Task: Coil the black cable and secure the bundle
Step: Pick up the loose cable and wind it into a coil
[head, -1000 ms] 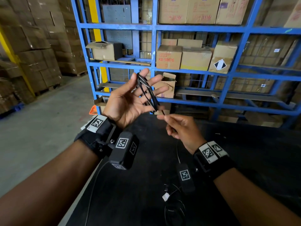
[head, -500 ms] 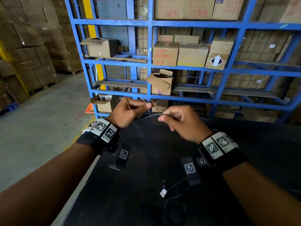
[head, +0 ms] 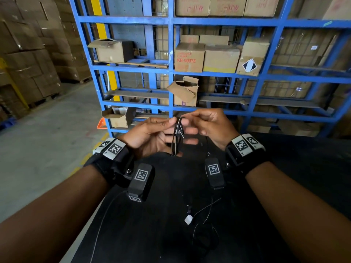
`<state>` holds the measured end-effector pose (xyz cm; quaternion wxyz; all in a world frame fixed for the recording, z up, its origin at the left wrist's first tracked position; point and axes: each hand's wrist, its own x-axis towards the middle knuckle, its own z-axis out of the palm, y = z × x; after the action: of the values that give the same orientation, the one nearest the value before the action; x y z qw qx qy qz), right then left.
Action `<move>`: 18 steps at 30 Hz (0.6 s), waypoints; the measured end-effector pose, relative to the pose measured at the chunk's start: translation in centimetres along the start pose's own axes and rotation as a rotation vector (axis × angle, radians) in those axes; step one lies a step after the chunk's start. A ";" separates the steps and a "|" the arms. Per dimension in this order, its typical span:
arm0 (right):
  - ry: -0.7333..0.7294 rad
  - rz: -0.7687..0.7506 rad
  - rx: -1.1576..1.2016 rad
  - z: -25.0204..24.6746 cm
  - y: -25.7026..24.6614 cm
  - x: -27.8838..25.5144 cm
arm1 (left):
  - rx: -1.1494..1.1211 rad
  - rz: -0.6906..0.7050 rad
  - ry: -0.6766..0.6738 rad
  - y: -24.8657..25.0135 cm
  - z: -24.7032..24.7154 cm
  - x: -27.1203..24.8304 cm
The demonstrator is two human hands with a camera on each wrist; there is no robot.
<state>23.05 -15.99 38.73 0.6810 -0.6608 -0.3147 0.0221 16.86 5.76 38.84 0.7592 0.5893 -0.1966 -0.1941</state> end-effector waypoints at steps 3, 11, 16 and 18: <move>0.040 0.085 0.157 0.8 1.7 0.4 | -0.164 0.078 -0.039 0.1 0.5 0.8; 0.077 0.292 0.215 2.0 5.8 -0.2 | -0.328 0.326 0.211 3.5 -1.4 4.1; 0.117 0.235 0.100 2.1 4.5 -0.1 | -0.138 0.367 0.431 5.6 -2.8 5.4; 0.102 0.177 -0.032 1.9 3.0 0.5 | 0.037 0.359 0.511 5.8 -3.0 5.9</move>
<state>23.78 -13.72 36.10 0.6808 -0.6972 -0.2203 0.0437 23.80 6.44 44.24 0.7953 0.5887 -0.1037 0.1010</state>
